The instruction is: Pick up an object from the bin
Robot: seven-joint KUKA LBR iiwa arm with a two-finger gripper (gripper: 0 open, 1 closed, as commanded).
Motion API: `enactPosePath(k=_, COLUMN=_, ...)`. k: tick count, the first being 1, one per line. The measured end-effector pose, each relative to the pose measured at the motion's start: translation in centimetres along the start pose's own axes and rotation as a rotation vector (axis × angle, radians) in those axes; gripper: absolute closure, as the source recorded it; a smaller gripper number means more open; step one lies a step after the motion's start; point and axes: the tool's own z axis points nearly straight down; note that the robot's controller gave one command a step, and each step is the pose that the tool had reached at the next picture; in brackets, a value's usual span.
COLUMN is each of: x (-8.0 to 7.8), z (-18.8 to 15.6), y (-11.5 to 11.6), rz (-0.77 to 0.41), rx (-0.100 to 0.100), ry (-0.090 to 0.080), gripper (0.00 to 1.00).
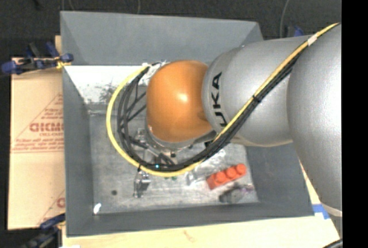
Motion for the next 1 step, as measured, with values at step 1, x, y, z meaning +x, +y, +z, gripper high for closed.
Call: enactPosePath(k=1, x=-4.95, z=-6.47, y=-2.42, rz=0.263, rx=-0.003, ry=-0.012, gripper=0.0)
